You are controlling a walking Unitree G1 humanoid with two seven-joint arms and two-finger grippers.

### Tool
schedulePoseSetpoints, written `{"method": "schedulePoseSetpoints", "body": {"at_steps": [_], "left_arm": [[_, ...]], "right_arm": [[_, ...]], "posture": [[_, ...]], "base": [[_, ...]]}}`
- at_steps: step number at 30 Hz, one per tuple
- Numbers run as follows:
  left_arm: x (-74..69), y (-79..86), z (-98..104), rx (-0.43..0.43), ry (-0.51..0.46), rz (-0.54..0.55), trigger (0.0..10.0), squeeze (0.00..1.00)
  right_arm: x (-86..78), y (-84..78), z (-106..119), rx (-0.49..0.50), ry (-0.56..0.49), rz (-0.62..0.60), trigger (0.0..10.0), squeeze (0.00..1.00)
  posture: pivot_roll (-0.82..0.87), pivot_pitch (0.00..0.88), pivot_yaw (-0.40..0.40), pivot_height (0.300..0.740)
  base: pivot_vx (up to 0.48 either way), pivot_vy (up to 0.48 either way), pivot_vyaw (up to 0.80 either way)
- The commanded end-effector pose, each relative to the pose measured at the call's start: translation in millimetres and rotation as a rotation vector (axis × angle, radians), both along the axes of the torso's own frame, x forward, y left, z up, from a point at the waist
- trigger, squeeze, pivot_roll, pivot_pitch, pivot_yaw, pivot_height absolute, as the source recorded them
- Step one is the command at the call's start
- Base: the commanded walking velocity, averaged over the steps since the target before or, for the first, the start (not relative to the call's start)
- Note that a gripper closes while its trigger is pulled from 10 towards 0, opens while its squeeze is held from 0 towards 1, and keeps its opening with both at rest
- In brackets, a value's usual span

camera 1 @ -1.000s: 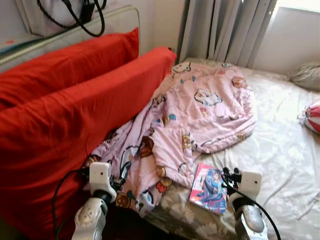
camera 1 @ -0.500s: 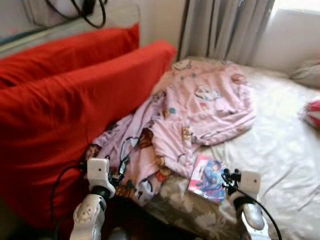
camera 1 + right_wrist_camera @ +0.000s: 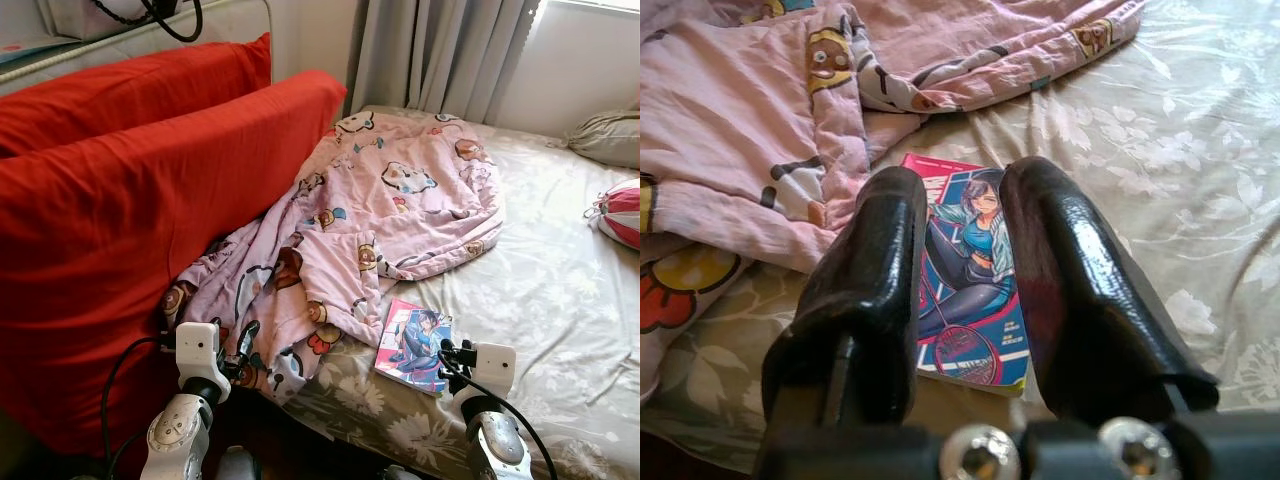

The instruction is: Clean up the room

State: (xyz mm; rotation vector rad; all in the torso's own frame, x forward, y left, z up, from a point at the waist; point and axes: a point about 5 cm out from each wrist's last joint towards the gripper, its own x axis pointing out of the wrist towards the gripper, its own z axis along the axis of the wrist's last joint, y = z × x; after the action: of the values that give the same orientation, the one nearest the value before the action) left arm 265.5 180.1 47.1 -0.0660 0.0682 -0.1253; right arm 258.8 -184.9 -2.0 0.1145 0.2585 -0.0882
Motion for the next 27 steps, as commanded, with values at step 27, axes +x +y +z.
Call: {"method": "schedulePoseSetpoints", "body": {"at_steps": [27], "left_arm": [[-1.6,-2.6,-2.3,0.013,0.022,-0.012,10.0,0.0]], "right_arm": [[-1.1,5.4,-7.2,0.03,0.032,0.064,10.0,0.0]], "posture": [[0.06,0.031,-0.074,0.631]], "base": [[0.056,0.0,0.0]]}}
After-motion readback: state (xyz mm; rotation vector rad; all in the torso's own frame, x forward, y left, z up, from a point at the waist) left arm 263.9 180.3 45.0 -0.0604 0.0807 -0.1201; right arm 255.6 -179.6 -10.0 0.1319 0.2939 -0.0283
